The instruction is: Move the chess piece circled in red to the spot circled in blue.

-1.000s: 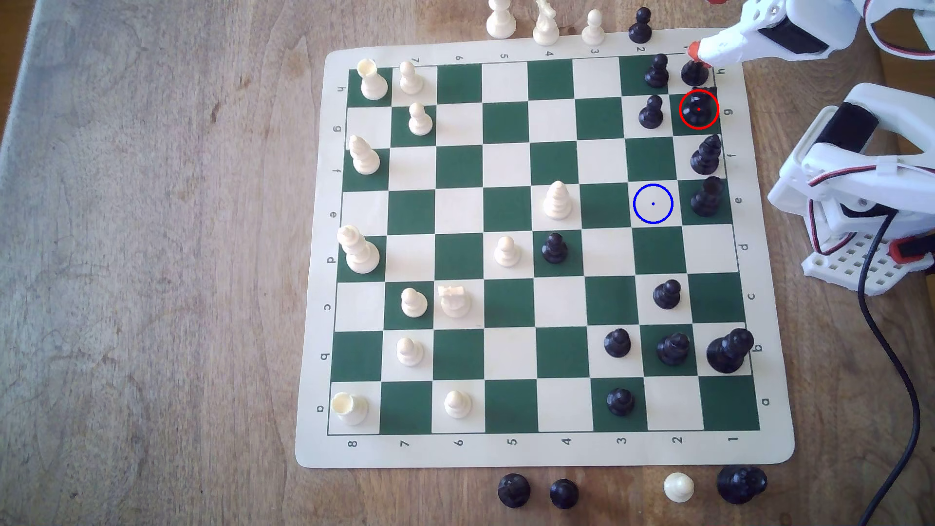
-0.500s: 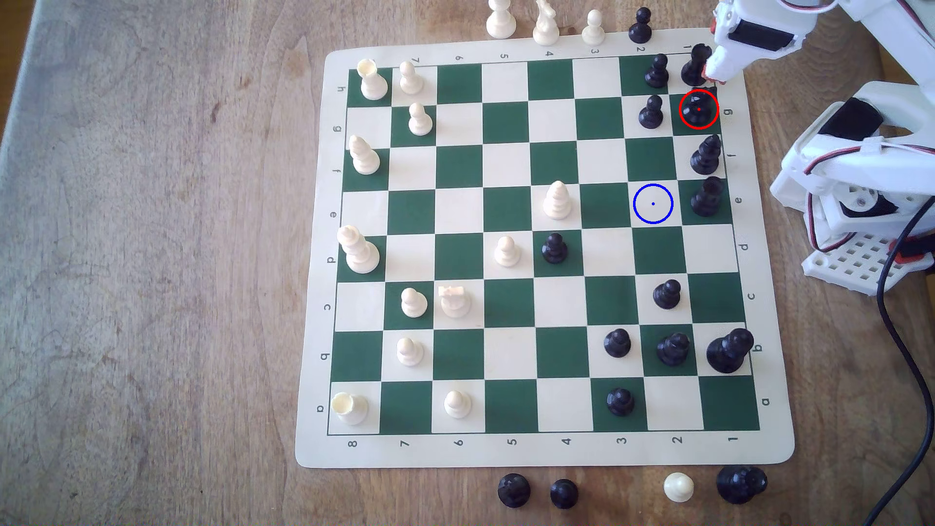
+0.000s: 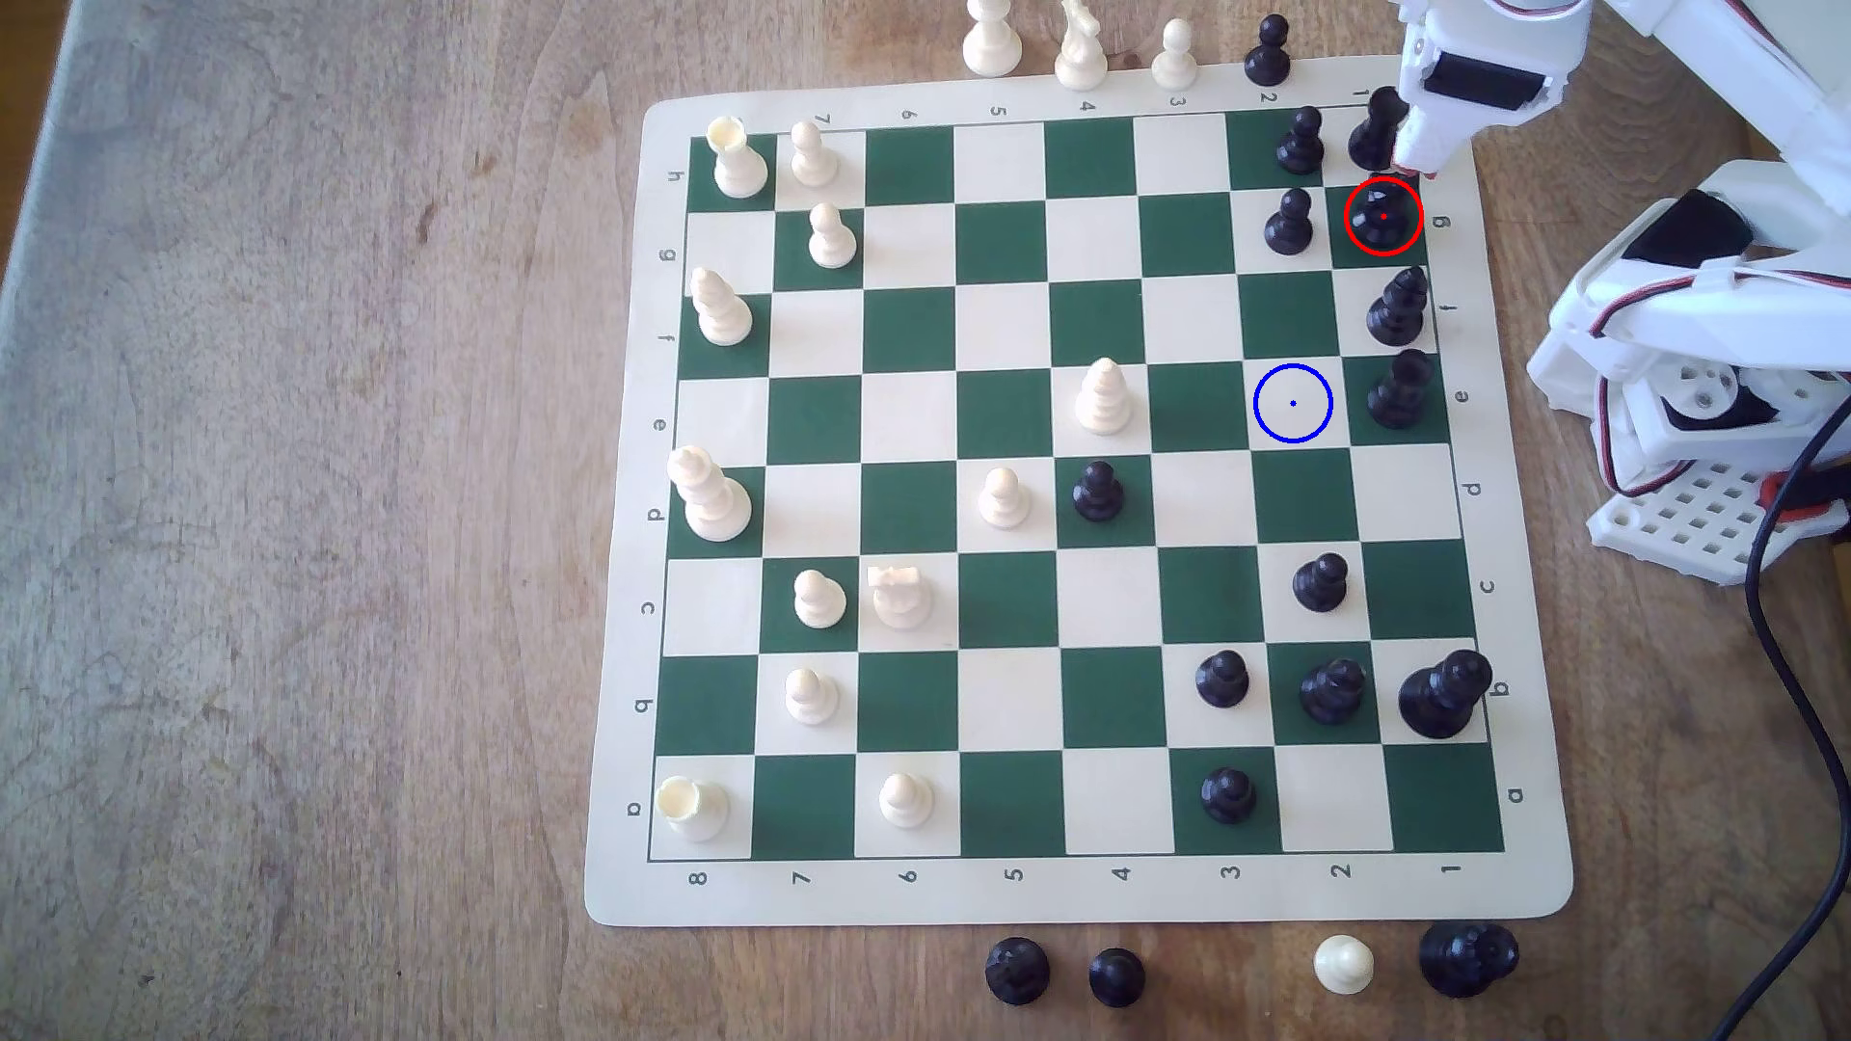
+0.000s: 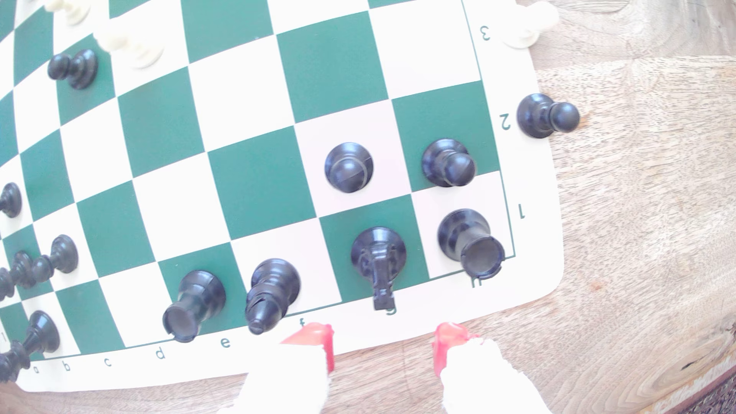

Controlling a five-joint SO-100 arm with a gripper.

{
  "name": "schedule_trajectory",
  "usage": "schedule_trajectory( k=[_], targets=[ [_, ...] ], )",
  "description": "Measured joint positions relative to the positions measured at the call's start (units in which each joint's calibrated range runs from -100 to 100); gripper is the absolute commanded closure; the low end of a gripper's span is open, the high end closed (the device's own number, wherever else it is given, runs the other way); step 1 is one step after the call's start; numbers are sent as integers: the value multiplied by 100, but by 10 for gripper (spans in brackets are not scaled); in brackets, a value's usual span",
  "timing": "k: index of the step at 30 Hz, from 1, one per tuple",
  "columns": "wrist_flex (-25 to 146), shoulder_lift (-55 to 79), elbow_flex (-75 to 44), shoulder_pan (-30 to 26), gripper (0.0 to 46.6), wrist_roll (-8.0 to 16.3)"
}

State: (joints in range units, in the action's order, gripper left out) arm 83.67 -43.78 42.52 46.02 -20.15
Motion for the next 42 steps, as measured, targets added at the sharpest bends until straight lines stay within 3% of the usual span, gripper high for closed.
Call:
schedule_trajectory(
  k=[8, 21, 30, 42],
  targets=[
    [-191, 101, 343, 37, 328, -142],
    [-853, 411, 831, -74, 295, -220],
    [-1171, 595, 1148, -74, 317, -342],
    [-1594, 972, 1356, 29, 305, -342]
  ],
)
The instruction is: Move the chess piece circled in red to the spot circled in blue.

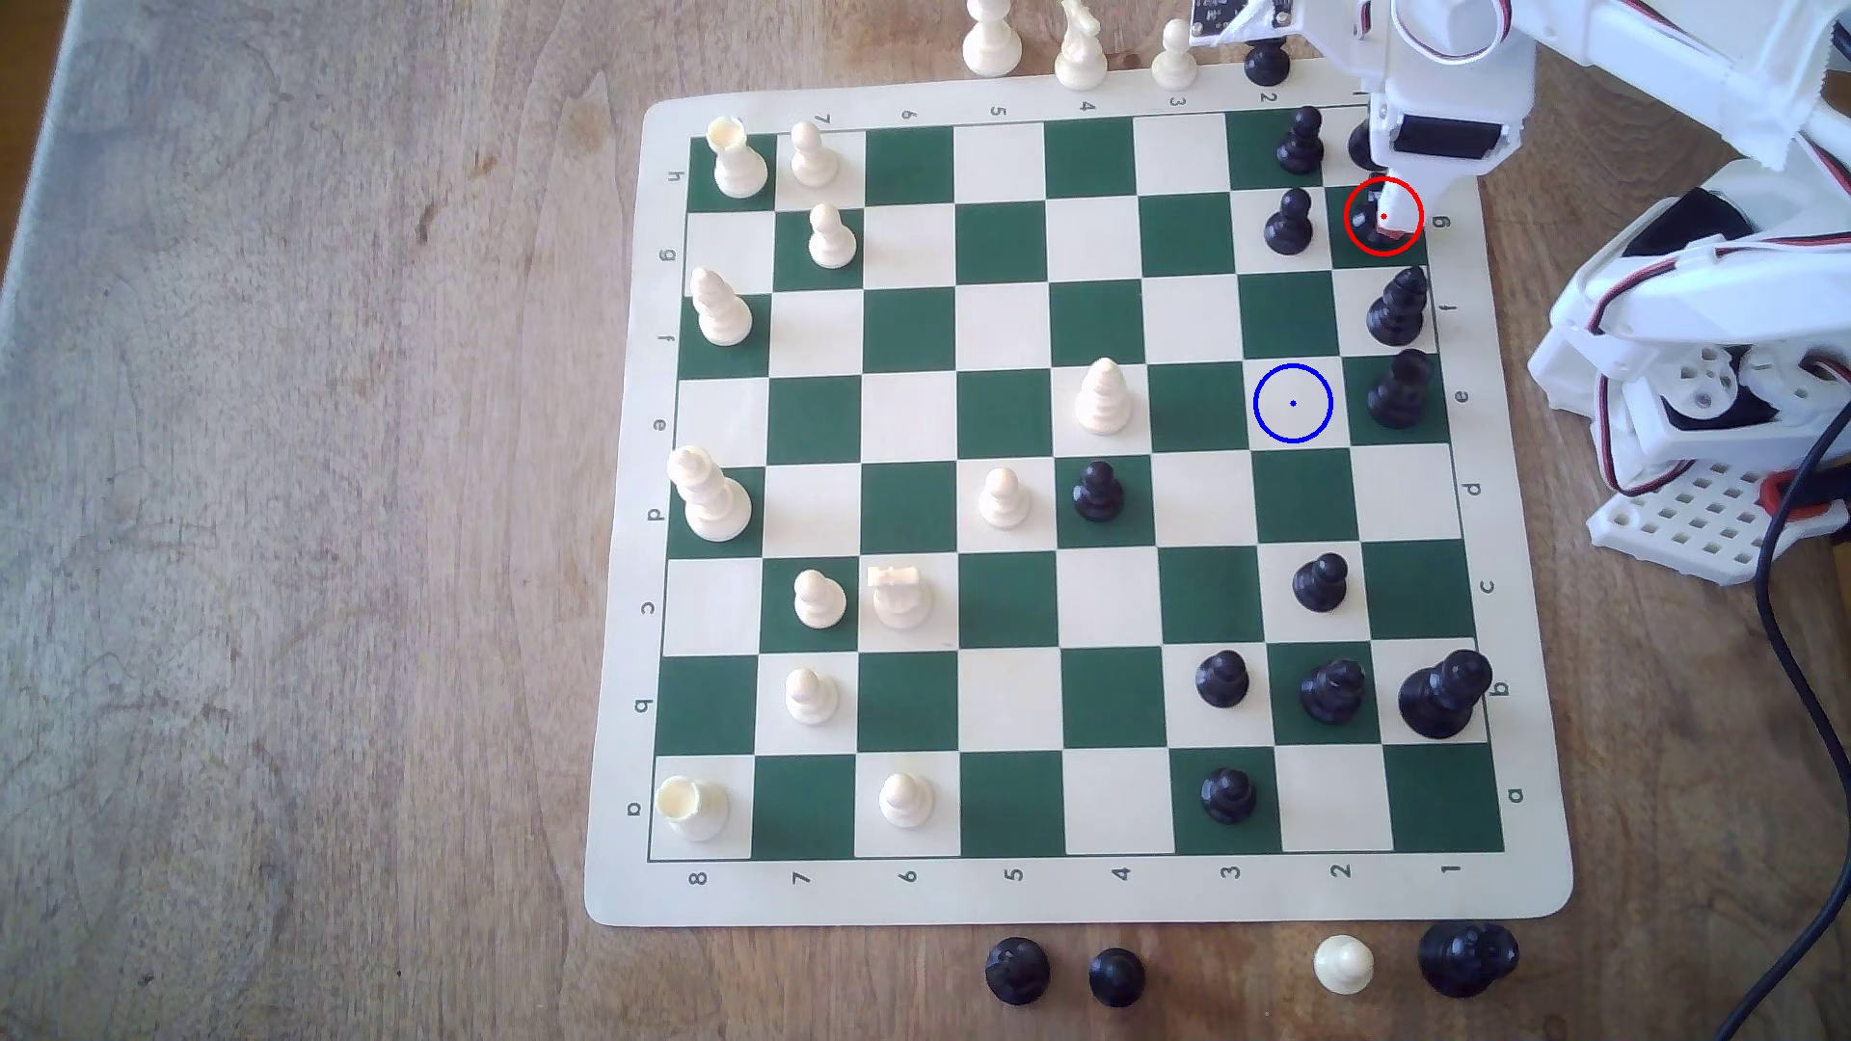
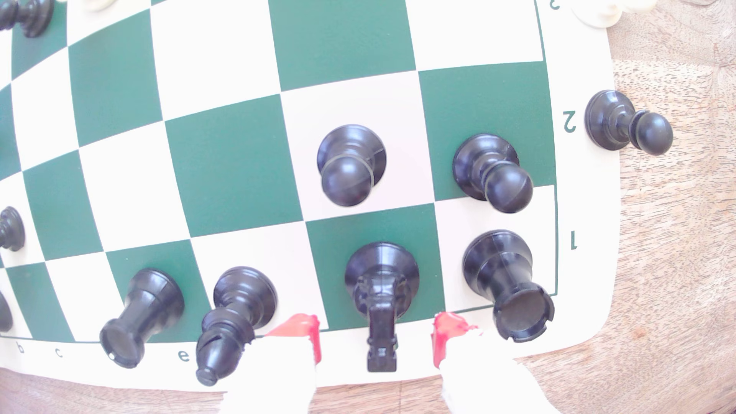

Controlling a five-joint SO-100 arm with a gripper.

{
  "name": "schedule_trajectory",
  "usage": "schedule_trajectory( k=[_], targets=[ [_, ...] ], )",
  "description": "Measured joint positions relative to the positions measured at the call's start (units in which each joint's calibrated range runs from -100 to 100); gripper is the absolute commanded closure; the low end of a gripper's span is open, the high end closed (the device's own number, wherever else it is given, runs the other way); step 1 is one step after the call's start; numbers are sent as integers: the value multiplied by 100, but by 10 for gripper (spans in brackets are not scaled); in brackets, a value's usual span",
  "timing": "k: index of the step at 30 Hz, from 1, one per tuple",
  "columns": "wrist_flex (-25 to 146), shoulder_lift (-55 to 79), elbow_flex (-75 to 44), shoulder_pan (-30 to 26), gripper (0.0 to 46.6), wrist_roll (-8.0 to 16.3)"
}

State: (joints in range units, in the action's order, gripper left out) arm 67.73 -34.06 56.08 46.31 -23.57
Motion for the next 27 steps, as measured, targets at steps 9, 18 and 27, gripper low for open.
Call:
schedule_trajectory(
  k=[9, 18, 27],
  targets=[
    [-183, 134, 108, -88, 321, 0],
    [-239, 201, 226, -103, 384, 24],
    [-247, 201, 226, -103, 464, 93]
  ],
)
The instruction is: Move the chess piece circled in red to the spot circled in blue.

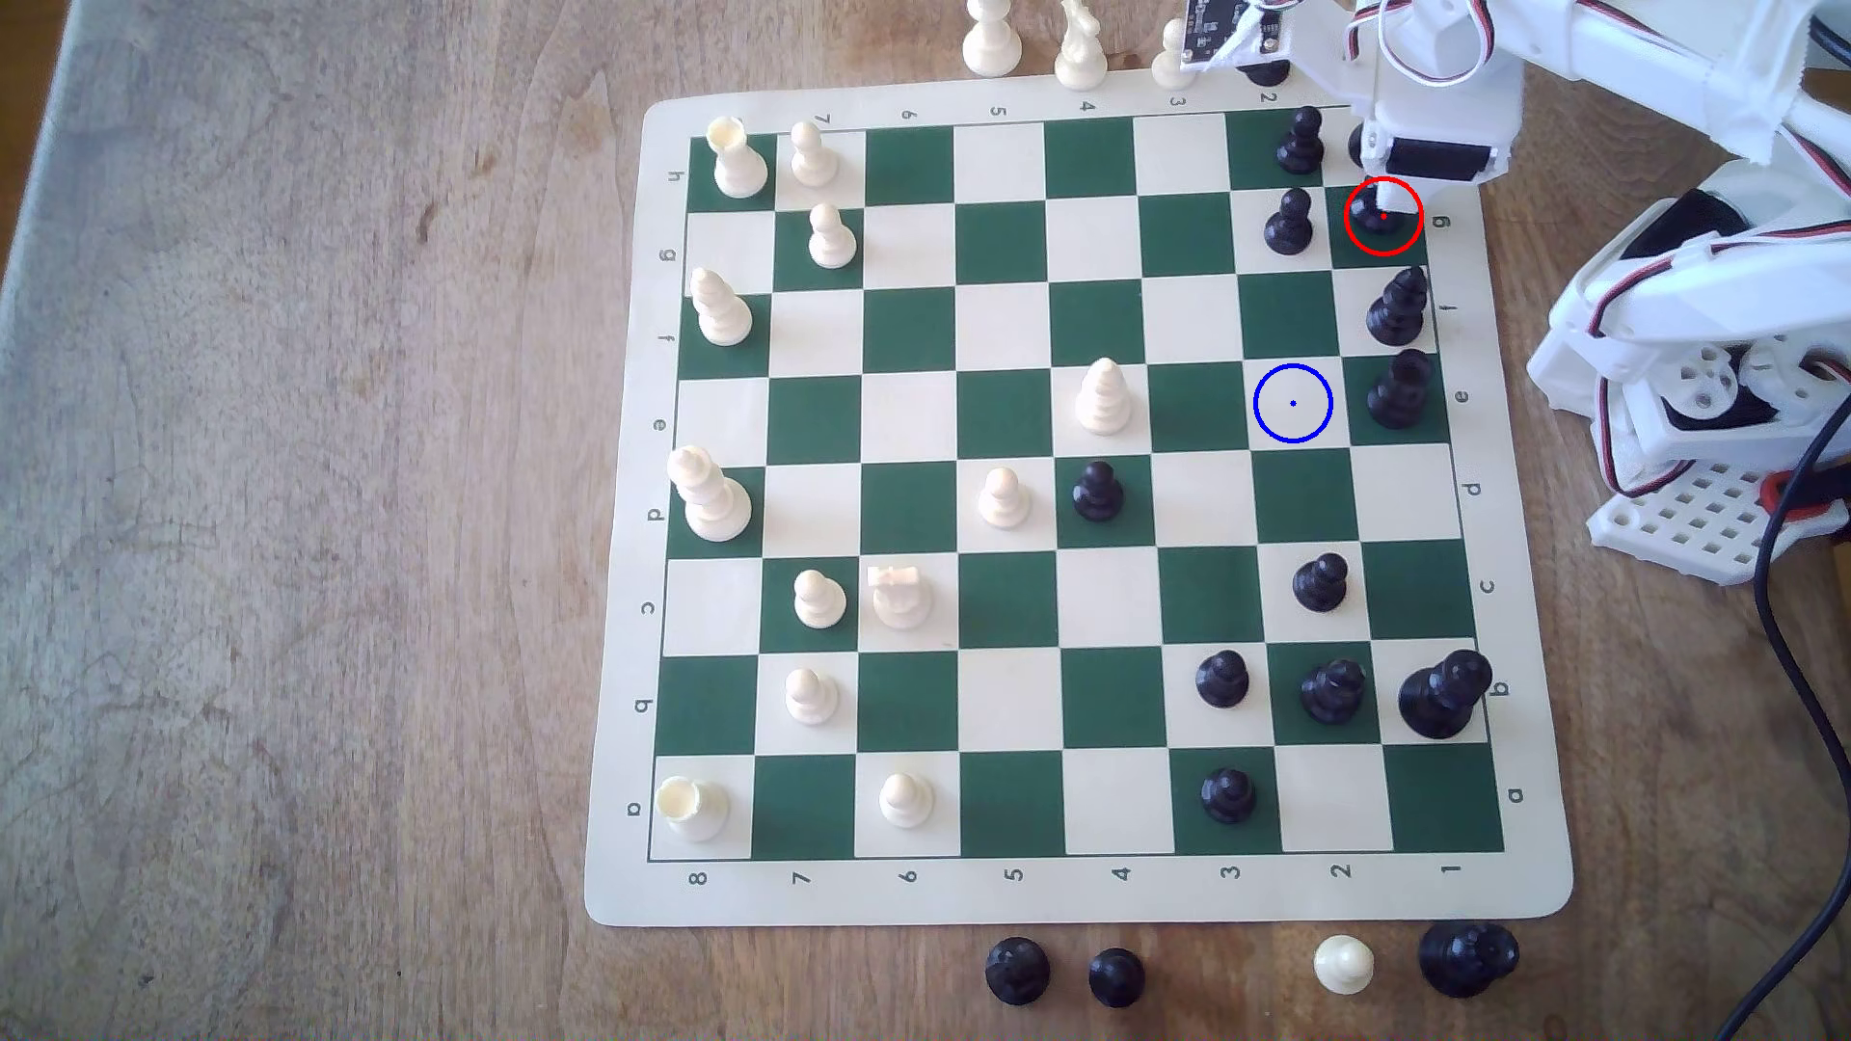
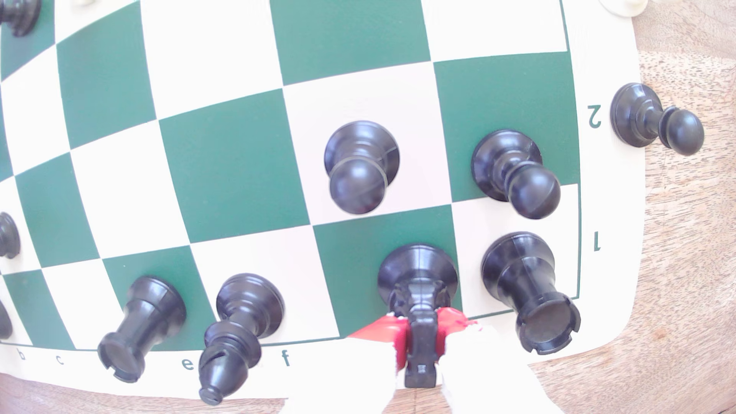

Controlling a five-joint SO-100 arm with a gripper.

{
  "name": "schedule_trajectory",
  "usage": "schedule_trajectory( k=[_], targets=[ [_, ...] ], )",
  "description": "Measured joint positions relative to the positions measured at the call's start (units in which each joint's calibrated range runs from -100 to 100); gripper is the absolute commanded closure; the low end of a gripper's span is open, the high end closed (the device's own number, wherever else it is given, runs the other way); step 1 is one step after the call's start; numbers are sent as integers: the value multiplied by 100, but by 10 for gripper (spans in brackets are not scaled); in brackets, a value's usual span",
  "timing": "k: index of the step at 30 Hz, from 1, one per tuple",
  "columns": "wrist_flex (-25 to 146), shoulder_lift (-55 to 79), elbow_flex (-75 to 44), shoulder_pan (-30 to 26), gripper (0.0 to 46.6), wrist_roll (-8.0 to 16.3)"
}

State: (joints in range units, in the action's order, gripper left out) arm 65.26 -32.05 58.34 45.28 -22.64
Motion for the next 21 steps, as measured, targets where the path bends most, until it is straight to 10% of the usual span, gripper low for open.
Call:
schedule_trajectory(
  k=[21],
  targets=[
    [1976, -461, -1744, -125, 464, 103]
  ],
)
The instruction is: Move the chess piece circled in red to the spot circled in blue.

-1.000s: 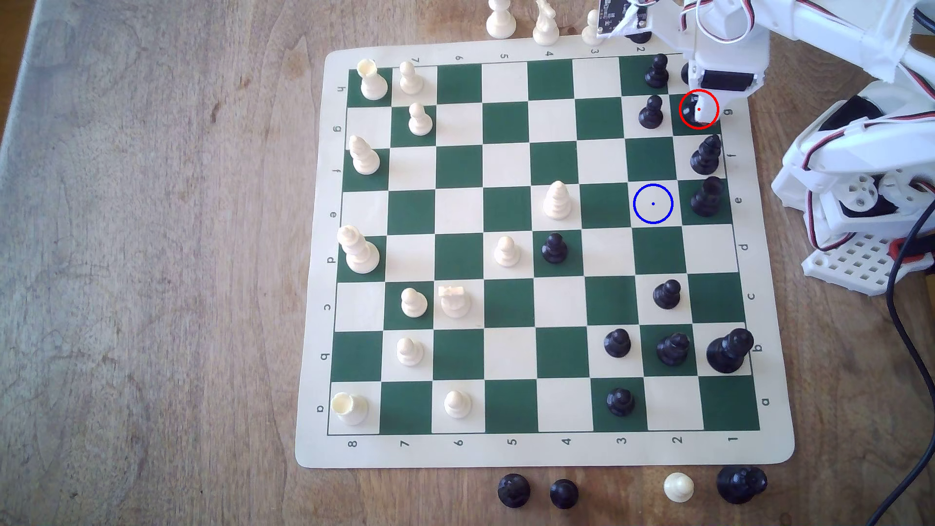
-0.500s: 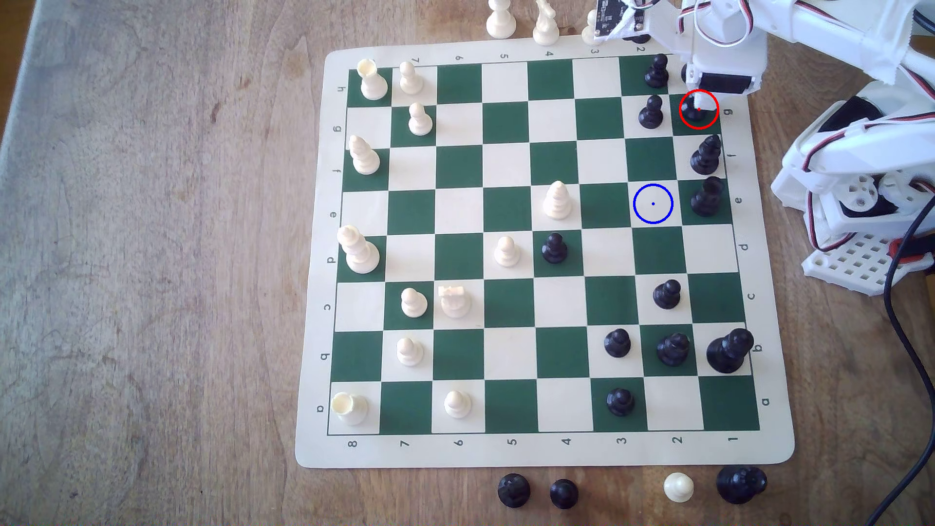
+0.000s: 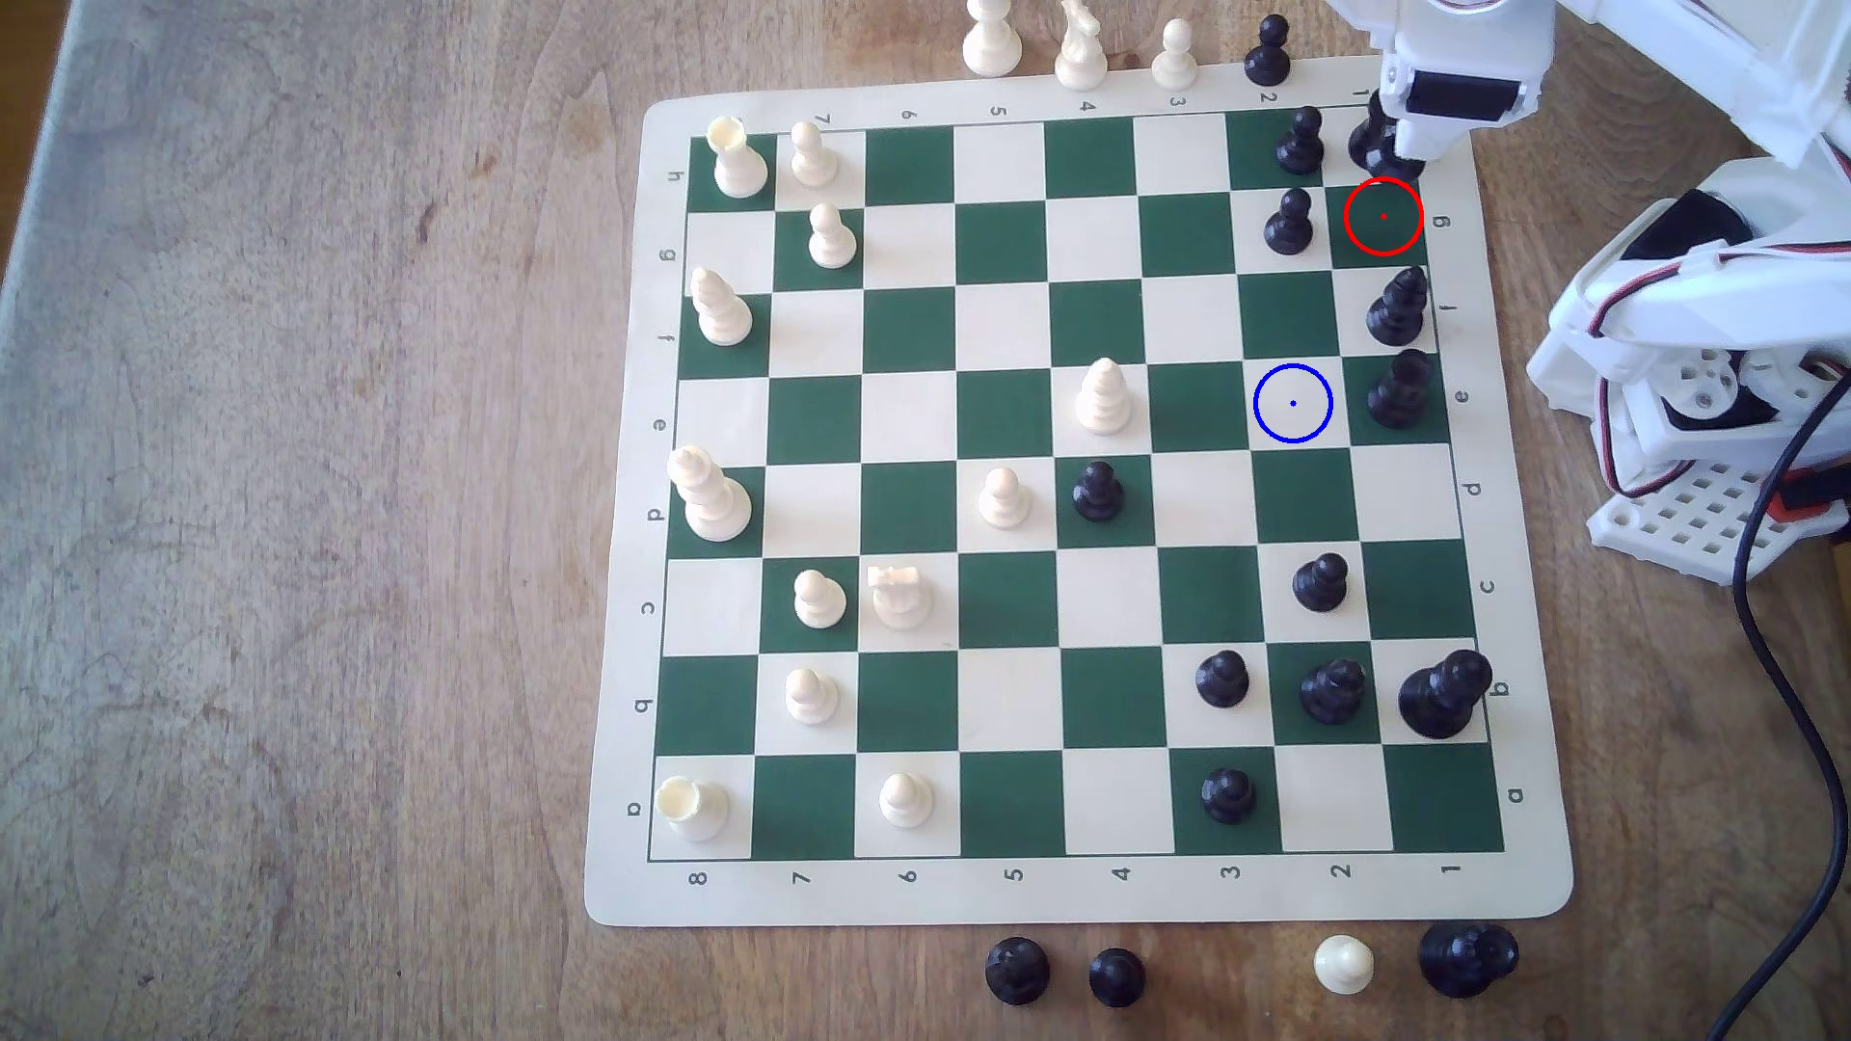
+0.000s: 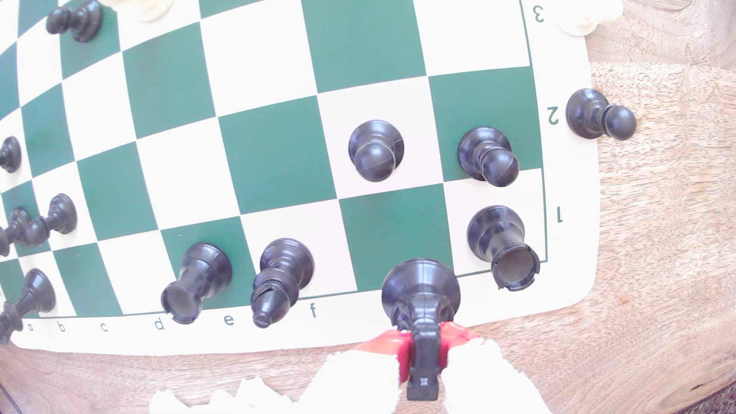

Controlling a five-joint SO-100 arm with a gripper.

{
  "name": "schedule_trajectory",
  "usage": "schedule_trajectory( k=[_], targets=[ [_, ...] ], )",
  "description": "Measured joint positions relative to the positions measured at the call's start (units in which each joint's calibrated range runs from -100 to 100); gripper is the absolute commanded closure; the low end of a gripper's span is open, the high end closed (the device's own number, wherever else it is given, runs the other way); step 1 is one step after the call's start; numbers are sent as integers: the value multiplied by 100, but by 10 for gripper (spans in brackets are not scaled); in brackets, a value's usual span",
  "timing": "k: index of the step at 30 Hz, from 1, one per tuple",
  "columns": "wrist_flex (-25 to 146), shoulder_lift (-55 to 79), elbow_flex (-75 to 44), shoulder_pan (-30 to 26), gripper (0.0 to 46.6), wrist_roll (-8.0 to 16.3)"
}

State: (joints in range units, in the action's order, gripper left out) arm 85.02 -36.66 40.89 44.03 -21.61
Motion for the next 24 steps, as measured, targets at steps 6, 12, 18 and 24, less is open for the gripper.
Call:
schedule_trajectory(
  k=[6, 12, 18, 24],
  targets=[
    [526, -226, -271, -568, 464, 283],
    [813, -712, -271, -1475, 464, 737],
    [948, -804, -271, -2751, 464, 1387],
    [725, -679, -9, -3178, 464, 1680]
  ],
)
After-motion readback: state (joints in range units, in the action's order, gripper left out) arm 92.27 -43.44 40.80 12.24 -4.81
